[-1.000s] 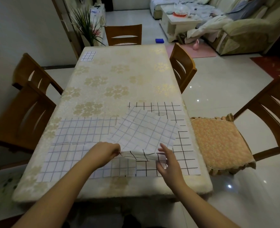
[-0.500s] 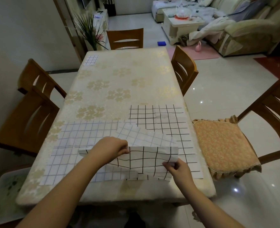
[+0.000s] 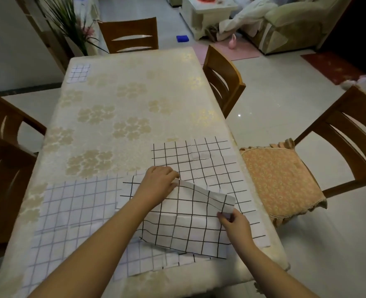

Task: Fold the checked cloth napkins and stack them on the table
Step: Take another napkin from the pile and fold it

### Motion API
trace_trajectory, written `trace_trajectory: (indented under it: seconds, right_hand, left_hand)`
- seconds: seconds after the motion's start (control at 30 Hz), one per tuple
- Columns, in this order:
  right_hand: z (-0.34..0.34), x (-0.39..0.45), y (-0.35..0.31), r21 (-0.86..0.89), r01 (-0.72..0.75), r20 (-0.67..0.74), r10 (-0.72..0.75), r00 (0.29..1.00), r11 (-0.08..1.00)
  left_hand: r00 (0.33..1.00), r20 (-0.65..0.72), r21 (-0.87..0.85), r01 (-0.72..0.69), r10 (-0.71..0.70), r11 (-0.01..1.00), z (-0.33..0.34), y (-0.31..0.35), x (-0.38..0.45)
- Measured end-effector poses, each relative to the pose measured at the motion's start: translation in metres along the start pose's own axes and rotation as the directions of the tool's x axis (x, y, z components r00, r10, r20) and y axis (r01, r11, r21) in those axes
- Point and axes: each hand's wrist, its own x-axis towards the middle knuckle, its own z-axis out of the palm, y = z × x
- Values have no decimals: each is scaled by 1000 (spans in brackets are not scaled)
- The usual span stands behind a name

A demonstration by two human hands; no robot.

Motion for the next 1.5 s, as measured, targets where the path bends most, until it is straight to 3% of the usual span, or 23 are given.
trace_trajectory:
  seconds: [0.27, 0.43, 0.5, 0.6, 0.7, 0.77, 0.97, 1.1, 1.27, 1.37, 1.43, 1.5]
  right_hand:
    - [13, 22, 7, -104, -106, -96, 96, 991, 989]
    - [16, 27, 2, -93, -151, -155, 136, 979, 984]
    - [16, 29, 1, -100, -156, -161, 139, 977, 983]
    - [16, 32, -1, -93, -141, -163, 124, 979, 986]
    - [16, 36, 1, -92, -157, -173, 140, 975, 983]
    - [14, 40, 3, -109, -170, -149, 153, 977, 979]
    - [2, 37, 2, -78, -155, -91, 148, 985, 985]
    - [-4, 21, 3, -99, -133, -84, 125, 989, 986]
    - [-15, 1, 24, -303, -176, -39, 172, 984, 937]
    - [-18, -14, 34, -439, -120, 36, 151, 988, 890]
    - [-19, -22, 38, -459, -81, 61, 123, 991, 885]
    - [-19, -27, 41, -456, -70, 97, 128, 987, 887]
  left_hand:
    - [995, -67, -124, 71, -80, 990, 43, -36, -23]
    - [945, -45, -219, 307, -324, 926, 72, -46, -85]
    - [853, -19, -323, 489, -522, 810, 79, -46, -104]
    - [619, 140, -489, 722, -773, 489, 80, -43, -122]
    - [457, 333, -661, 737, -825, 142, 75, -37, -130]
    - [428, 382, -689, 723, -819, 56, 74, -37, -135]
    - [433, 428, -737, 676, -793, -28, 79, -43, -156]
    - [481, 400, -728, 684, -780, 48, 74, -37, -170]
    - [592, 392, -691, 695, -704, 199, 68, -25, -184]
    - [651, 395, -687, 678, -648, 262, 68, -17, -191]
    - [657, 359, -676, 673, -664, 301, 72, -14, -193]
    - [631, 338, -692, 669, -698, 270, 74, -12, -193]
